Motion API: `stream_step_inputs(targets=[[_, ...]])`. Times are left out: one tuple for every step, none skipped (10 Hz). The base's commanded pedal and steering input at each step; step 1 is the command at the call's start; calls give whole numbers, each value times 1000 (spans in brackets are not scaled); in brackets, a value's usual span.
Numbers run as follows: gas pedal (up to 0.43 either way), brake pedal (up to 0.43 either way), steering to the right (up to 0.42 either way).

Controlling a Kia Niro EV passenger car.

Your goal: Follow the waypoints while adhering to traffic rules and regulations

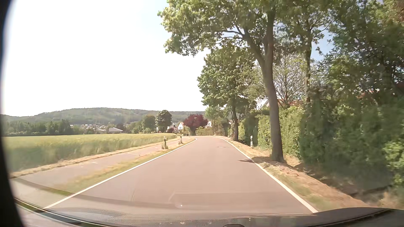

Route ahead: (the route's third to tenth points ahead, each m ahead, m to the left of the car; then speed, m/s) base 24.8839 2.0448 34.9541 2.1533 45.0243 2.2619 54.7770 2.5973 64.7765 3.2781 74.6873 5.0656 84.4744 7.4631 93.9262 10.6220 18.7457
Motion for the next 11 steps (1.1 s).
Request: stream_step_inputs(targets=[[228,0,-2],[228,0,-1],[228,0,-1],[228,0,-1],[228,0,-1],[228,0,-1],[220,0,-1],[220,0,0],[220,0,0],[209,0,0],[209,0,-1]])
